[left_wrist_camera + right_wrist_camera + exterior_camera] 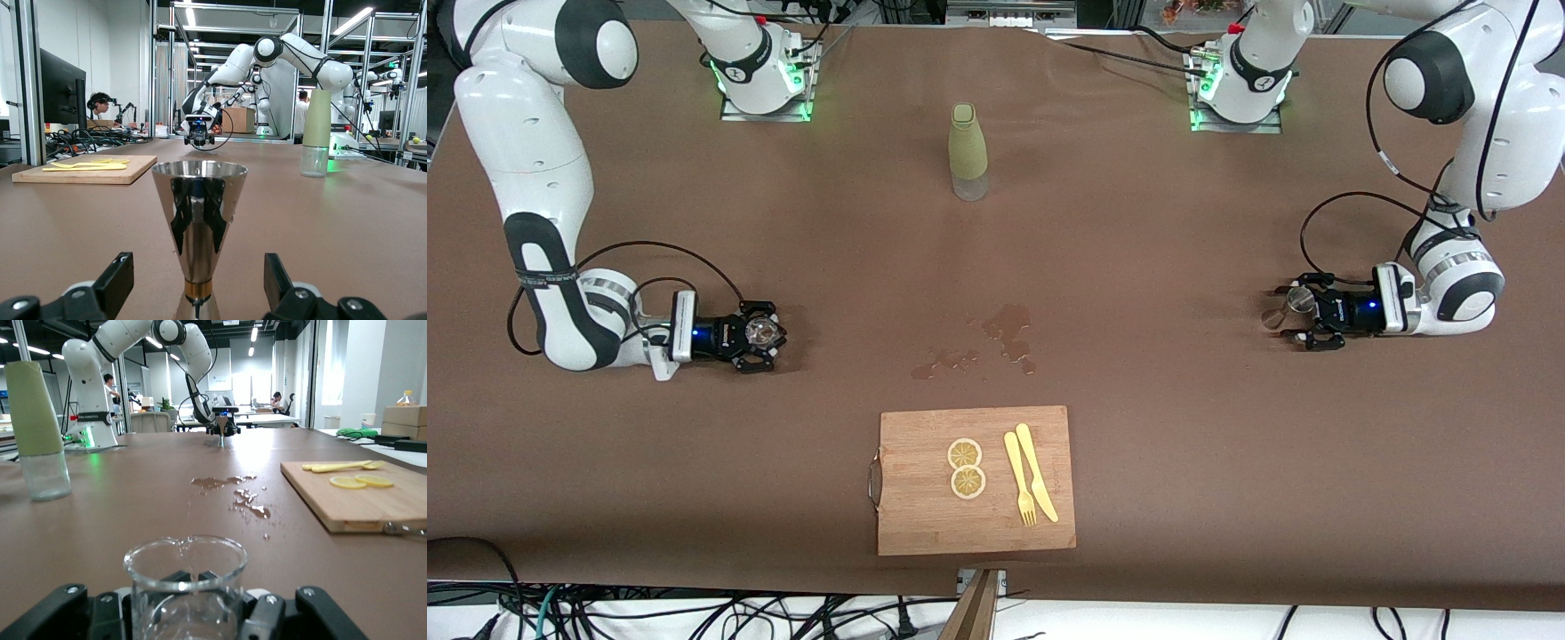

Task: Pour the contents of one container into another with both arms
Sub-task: 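Lift the glass cup and jigger, bringing both grippers together mid-table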

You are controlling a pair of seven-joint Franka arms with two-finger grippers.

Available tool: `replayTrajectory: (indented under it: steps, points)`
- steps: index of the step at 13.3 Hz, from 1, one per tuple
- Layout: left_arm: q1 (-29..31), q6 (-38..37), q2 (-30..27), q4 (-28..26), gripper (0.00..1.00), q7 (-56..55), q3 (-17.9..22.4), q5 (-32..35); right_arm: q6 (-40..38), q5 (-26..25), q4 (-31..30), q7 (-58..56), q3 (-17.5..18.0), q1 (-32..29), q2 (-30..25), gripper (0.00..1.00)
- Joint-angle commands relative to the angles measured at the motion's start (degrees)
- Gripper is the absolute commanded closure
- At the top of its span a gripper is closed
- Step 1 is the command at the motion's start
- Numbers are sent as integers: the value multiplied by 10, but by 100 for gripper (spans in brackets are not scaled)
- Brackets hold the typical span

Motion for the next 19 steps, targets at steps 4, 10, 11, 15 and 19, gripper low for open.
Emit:
replayTrajectory:
  steps: [4, 10, 11, 15, 19]
  points:
    - [-2, -1, 11, -7, 97, 90, 5, 4, -44, -22, 63, 123, 18, 49, -11, 100]
    - [-4, 24, 11, -2, 100, 82, 1, -7, -48, -25, 102, 200, 59, 81, -11, 100]
    - [-6, 25, 6, -1, 100, 75, -10, -7, -31, -24, 102, 208, 73, 81, -12, 100]
    - [-40, 25, -3, 22, 100, -4, -30, -25, 85, -4, 102, 245, 134, 94, -28, 100]
    - [-115, 60, -18, 31, 100, -60, -52, -94, 211, -4, 102, 266, 199, 107, -33, 100]
